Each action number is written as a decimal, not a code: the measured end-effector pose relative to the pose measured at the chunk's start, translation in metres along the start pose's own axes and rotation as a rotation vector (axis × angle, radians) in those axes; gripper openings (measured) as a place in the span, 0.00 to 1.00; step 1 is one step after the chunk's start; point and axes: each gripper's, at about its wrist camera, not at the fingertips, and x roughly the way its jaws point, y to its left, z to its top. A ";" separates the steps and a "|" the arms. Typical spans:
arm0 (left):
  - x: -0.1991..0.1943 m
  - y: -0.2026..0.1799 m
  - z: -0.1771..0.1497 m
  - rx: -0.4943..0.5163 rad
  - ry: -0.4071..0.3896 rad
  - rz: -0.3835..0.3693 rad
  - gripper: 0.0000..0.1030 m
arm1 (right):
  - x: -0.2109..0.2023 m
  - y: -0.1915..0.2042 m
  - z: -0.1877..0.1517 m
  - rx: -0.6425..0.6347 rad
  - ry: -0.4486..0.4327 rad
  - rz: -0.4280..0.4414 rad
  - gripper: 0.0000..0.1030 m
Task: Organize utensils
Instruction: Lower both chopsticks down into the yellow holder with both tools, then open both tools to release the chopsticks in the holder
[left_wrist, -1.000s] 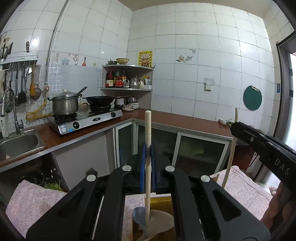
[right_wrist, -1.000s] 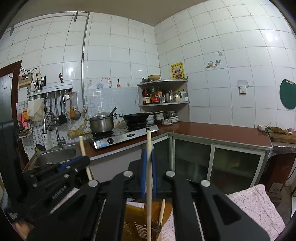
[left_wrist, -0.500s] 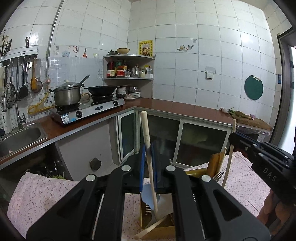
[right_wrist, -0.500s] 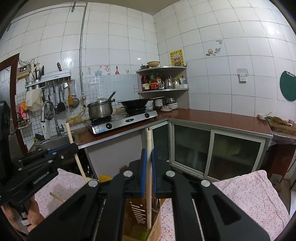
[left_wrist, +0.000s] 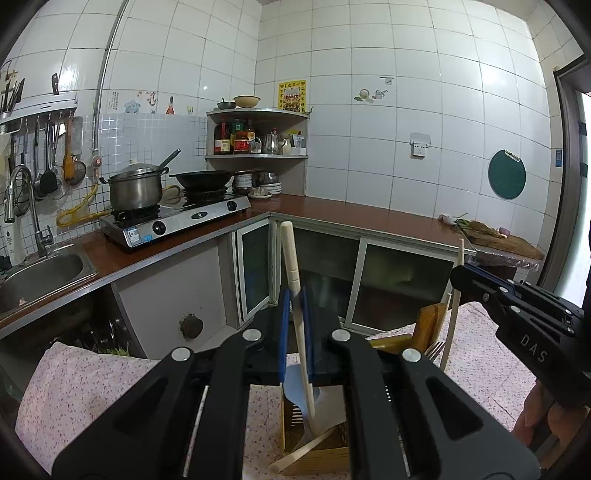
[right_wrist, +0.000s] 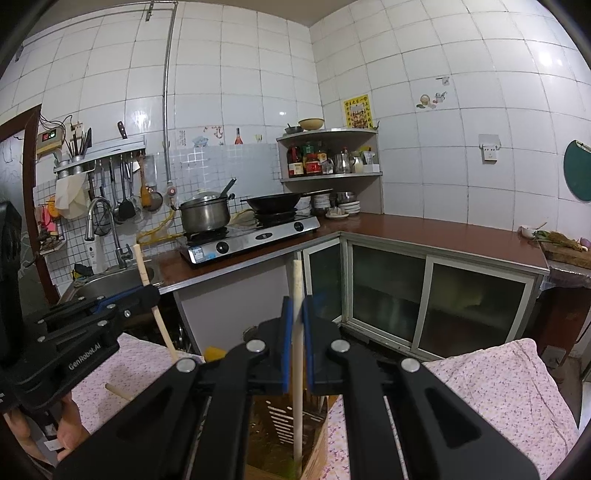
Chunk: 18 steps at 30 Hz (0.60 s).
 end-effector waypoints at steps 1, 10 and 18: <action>0.000 0.000 -0.001 0.000 0.002 0.001 0.05 | 0.000 0.000 -0.001 -0.001 0.001 0.001 0.06; 0.004 0.000 -0.001 -0.010 0.046 -0.004 0.06 | 0.016 -0.002 -0.010 0.010 0.097 0.014 0.07; 0.005 0.009 -0.001 -0.064 0.108 -0.019 0.20 | 0.018 -0.011 -0.018 0.051 0.161 0.036 0.07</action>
